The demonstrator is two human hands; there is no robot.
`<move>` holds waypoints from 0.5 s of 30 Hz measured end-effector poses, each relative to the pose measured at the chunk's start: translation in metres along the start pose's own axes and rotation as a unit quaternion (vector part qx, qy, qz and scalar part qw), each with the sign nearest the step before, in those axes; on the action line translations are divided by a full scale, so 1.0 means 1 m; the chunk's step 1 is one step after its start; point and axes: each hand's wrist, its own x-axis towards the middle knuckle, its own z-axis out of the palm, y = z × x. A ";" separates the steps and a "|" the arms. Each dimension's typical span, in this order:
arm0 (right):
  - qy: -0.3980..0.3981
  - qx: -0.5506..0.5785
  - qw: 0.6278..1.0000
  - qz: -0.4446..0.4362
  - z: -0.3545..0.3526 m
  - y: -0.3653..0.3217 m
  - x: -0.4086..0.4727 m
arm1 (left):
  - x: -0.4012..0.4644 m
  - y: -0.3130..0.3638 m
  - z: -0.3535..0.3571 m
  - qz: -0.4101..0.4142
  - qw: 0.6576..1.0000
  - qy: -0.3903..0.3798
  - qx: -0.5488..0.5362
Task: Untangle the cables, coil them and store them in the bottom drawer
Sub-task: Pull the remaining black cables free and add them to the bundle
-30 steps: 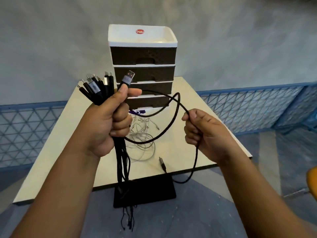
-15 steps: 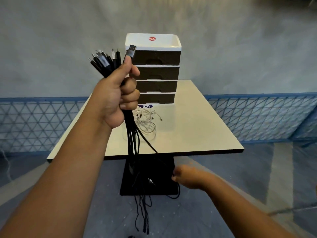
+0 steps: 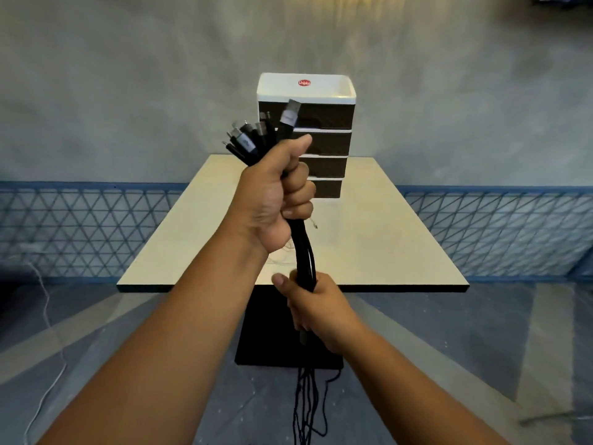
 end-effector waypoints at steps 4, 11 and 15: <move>-0.051 -0.028 0.998 0.037 -0.006 0.026 -0.013 | -0.003 -0.004 -0.009 -0.010 0.999 0.030 -0.017; -0.188 -0.120 0.974 0.044 -0.029 0.012 -0.012 | -0.012 -0.032 -0.017 -0.058 0.997 0.055 0.000; -0.088 -0.062 0.994 0.032 -0.017 0.009 -0.005 | -0.009 -0.024 -0.018 -0.057 0.998 0.029 0.010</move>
